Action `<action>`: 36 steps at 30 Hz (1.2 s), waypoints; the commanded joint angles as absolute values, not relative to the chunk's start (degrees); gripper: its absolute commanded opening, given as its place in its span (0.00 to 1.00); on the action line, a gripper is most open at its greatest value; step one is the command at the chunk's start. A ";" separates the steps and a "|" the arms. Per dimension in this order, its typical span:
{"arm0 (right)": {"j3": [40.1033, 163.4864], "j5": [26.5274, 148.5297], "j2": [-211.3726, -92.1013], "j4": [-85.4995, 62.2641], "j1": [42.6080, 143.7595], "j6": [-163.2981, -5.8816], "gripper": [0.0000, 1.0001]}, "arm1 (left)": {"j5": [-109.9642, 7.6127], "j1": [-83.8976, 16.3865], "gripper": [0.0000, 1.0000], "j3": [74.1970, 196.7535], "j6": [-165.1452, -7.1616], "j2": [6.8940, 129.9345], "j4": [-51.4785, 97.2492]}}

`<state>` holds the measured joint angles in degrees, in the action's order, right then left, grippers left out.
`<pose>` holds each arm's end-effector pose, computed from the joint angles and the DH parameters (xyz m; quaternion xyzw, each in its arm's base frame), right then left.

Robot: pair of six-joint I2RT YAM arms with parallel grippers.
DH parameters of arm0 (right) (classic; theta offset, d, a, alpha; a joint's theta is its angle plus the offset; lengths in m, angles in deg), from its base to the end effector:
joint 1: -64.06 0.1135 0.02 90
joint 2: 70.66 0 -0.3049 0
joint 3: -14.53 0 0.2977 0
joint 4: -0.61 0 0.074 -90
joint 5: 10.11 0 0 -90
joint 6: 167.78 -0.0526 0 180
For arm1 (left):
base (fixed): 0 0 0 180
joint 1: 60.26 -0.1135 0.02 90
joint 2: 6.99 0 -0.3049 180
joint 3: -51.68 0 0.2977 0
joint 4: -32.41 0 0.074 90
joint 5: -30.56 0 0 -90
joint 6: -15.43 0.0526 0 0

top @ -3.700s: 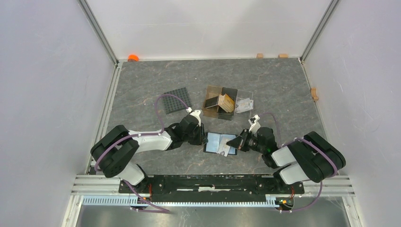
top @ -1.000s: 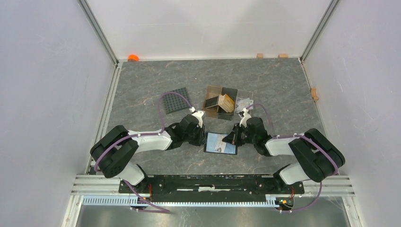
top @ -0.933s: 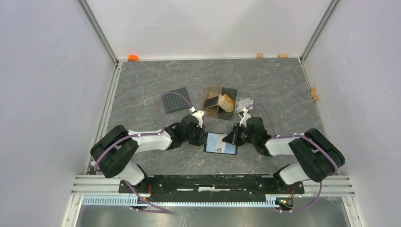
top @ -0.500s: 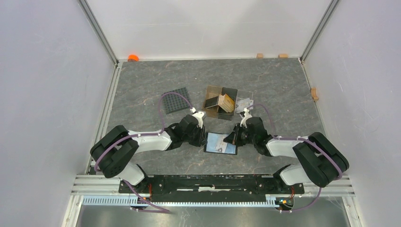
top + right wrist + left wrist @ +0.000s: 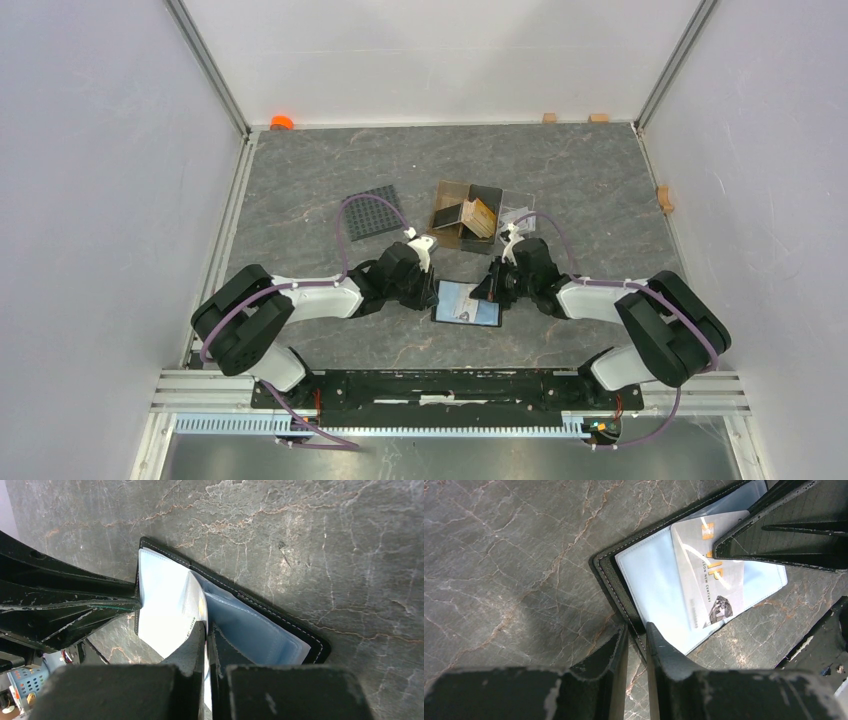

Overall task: Put the credit cards into the card holder
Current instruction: Insert the credit card into the card holder.

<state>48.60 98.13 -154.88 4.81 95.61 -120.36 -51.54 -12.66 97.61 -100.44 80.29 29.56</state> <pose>0.2183 0.1533 0.0992 0.0288 0.9168 0.3404 0.2069 0.2100 -0.2407 0.1335 0.1996 0.8975 -0.2830 0.2732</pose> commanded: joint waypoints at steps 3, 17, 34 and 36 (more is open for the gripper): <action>42.08 82.65 -163.08 -21.83 96.59 -112.21 0.04 | -48.52 -12.27 0.26 97.40 -97.73 81.84 29.39; 40.73 77.94 -151.01 -23.13 96.66 -116.01 0.42 | -50.87 -12.27 0.26 96.02 -98.93 80.69 29.35; 36.28 83.08 -136.90 -20.62 96.66 -121.92 0.23 | -45.25 -12.18 0.38 95.54 -100.52 77.75 33.44; 37.23 82.17 -136.30 -22.57 96.58 -121.34 0.16 | -43.84 -12.18 0.46 95.55 -101.64 77.64 34.65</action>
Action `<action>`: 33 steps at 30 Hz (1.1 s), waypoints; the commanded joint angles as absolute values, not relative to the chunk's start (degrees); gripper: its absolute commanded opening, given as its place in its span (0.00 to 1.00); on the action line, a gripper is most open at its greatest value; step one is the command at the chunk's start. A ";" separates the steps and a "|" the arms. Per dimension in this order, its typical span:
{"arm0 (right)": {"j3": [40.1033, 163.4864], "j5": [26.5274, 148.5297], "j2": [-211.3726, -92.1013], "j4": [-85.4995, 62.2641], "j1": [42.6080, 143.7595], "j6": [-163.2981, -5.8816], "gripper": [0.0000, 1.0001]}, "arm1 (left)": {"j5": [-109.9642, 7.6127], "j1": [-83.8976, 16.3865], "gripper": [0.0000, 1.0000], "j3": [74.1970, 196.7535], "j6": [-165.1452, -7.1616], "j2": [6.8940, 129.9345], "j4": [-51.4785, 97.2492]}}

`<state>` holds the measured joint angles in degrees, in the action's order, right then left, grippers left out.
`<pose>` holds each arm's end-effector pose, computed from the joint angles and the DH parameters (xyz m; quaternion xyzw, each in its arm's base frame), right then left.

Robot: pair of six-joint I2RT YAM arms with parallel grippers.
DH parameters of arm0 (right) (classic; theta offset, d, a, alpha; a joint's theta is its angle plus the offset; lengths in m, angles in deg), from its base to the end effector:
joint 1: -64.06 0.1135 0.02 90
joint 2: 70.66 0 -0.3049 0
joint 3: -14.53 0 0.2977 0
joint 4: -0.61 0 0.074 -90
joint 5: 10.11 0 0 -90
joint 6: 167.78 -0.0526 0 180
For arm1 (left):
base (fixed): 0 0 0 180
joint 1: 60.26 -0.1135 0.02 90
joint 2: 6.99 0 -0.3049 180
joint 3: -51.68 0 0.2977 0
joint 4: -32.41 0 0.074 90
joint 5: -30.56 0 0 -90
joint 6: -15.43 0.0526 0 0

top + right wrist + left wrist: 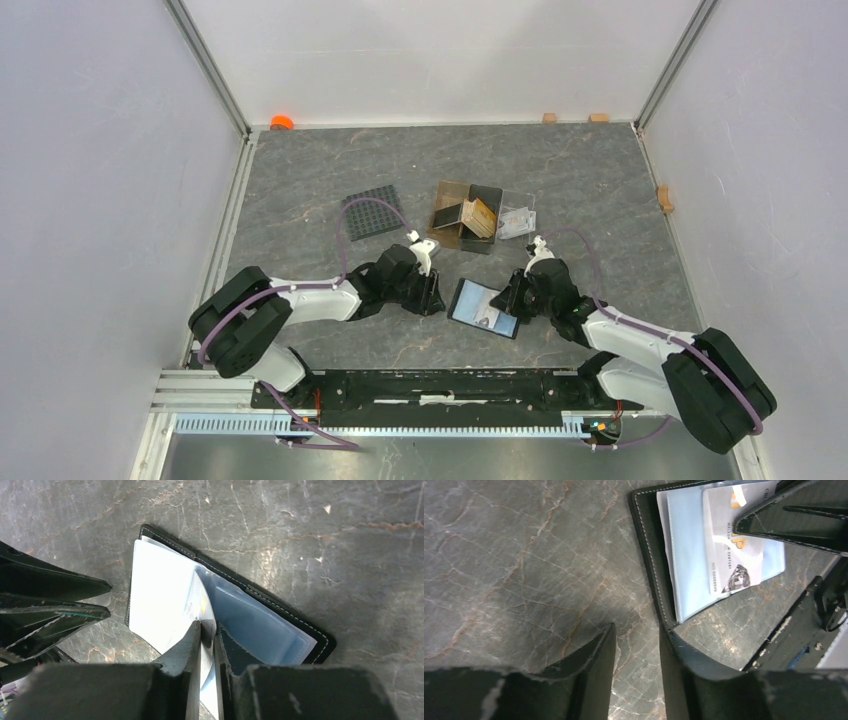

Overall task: Put the credit cards into the card holder
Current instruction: Insert the credit card into the card holder.

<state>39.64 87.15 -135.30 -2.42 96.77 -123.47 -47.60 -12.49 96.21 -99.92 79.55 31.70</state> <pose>0.1748 0.1201 0.1142 0.0780 0.9107 0.2987 0.2745 0.2037 -0.2405 0.1335 0.2177 0.8858 -0.3135 0.2641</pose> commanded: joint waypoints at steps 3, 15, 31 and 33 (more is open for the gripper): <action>38.15 81.80 -136.60 -24.63 96.49 -120.11 0.10 | -42.43 -12.18 0.56 95.81 -102.85 78.99 37.01; 37.68 83.89 -140.53 -26.54 95.12 -116.88 0.02 | -38.77 -12.18 0.59 101.87 -101.25 88.55 39.51; 35.05 89.03 -144.77 -18.90 93.85 -119.46 0.00 | -37.55 -12.18 0.25 103.83 -100.13 93.71 38.75; 34.37 89.51 -145.08 -16.41 94.15 -121.16 0.00 | -37.46 -12.18 0.23 103.77 -100.34 93.64 38.78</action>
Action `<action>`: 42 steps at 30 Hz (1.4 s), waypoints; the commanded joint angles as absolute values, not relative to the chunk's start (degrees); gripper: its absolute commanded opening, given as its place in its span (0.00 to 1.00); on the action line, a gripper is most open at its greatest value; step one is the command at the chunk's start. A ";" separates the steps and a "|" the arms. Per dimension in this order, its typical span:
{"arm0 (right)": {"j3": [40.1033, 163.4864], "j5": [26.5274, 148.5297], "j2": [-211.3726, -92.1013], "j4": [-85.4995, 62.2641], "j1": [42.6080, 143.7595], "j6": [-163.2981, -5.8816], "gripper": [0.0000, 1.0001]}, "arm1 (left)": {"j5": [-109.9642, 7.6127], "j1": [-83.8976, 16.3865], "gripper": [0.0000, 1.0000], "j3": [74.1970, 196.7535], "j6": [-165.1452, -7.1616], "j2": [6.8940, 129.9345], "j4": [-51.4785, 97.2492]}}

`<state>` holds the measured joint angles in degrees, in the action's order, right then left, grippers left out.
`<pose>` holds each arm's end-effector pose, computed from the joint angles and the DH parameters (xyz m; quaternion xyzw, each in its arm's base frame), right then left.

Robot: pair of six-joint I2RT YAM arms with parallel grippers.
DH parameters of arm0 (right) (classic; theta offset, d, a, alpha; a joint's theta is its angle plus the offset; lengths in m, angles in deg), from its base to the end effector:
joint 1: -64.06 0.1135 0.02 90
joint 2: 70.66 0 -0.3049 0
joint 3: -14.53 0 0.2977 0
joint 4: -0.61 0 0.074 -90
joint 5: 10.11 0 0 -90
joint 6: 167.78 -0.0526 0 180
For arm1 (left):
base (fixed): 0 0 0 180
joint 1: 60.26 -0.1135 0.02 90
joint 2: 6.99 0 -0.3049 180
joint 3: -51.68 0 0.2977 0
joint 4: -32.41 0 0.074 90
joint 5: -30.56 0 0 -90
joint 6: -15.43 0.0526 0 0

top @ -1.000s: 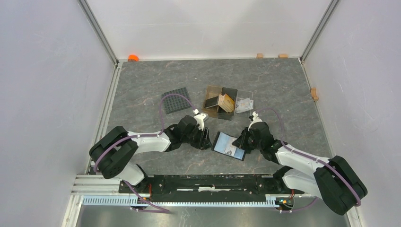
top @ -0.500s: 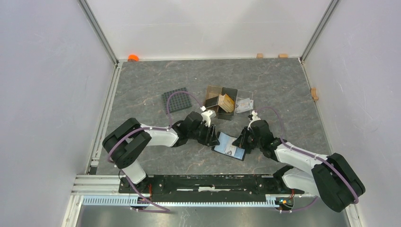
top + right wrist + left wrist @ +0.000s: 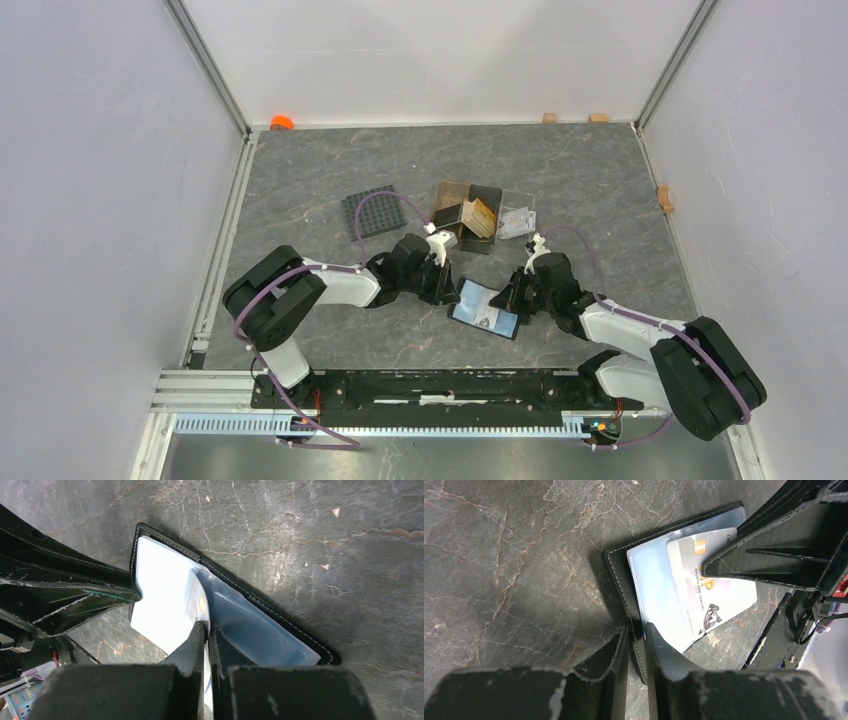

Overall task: Put the credit cards into the card holder
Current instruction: Insert the credit card into the card holder.

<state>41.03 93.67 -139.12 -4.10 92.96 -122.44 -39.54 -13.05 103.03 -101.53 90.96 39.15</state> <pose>0.1824 0.1150 0.1071 0.0826 0.9200 0.3087 0.2268 0.2324 -0.2774 0.1200 0.2289 0.8654 -0.3765 0.2386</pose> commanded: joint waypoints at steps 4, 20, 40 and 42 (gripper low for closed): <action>32.90 89.10 -145.42 -11.65 95.37 -125.15 0.00 | -36.67 -12.18 0.18 102.87 -101.90 93.74 39.85; 35.79 80.66 -142.58 -14.60 98.29 -127.01 0.22 | -37.18 -12.09 0.02 99.62 -103.84 93.47 41.23; 45.45 73.03 -125.73 -38.78 99.03 -122.65 0.48 | -38.17 -12.09 0.02 99.20 -105.68 94.36 42.61; 43.80 75.62 -123.62 -37.14 99.45 -124.26 0.47 | -37.99 -12.09 0.02 99.32 -105.67 94.45 42.58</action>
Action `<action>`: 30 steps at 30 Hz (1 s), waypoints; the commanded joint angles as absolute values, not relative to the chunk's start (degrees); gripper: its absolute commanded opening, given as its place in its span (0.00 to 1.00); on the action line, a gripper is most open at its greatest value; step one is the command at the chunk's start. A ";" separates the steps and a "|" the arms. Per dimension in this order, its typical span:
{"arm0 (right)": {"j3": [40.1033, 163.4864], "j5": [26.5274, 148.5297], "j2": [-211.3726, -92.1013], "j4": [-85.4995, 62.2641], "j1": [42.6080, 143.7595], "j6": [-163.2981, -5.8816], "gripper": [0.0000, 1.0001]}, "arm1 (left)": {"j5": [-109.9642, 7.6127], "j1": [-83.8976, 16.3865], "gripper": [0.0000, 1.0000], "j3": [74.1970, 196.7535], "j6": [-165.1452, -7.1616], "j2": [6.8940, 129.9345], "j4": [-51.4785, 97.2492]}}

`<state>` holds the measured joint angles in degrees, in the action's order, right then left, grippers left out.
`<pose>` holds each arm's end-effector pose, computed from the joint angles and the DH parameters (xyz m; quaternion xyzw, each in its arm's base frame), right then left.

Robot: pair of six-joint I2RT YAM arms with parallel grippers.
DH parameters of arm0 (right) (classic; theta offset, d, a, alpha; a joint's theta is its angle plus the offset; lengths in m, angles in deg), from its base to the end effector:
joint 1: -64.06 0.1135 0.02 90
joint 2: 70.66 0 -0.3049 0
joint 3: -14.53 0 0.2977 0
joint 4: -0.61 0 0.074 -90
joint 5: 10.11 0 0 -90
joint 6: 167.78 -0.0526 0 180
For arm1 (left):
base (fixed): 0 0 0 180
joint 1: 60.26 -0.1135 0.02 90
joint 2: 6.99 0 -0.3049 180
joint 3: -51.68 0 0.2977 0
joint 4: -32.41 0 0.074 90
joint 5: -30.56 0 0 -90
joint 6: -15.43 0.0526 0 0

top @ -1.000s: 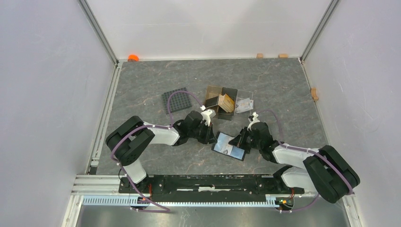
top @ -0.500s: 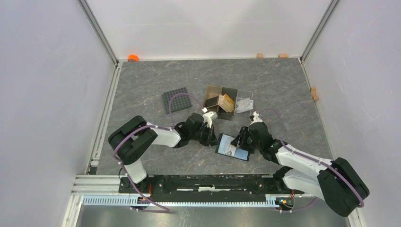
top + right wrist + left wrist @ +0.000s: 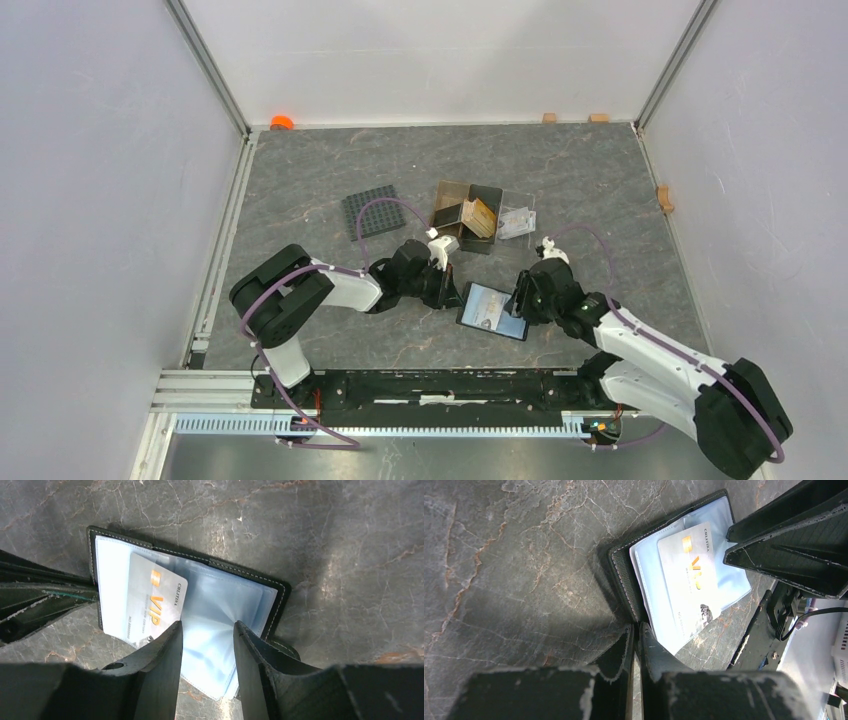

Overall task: Put the credit cards into the card holder
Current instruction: Insert the credit card into the card holder.

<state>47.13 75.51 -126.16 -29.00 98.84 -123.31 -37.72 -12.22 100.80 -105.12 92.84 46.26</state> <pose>0.1653 0.1099 0.1486 0.1009 0.9410 0.1794 0.2688 0.2255 -0.2799 0.1098 0.2168 0.8553 -0.4086 0.2332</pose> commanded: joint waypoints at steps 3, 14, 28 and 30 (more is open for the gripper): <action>41.12 78.48 -121.62 -33.47 100.14 -126.86 0.47 | -37.66 -12.09 0.02 99.30 -105.70 94.53 42.58; 42.49 77.56 -122.08 -31.36 102.19 -128.81 0.42 | -37.46 -12.09 0.02 99.33 -105.84 94.61 42.53; 42.30 78.86 -125.43 -24.14 105.12 -131.28 0.32 | -36.89 -12.09 0.02 99.60 -105.86 94.95 42.31; 42.88 78.90 -126.79 -22.90 105.81 -131.34 0.30 | -36.85 -12.09 0.02 99.64 -105.81 95.02 42.31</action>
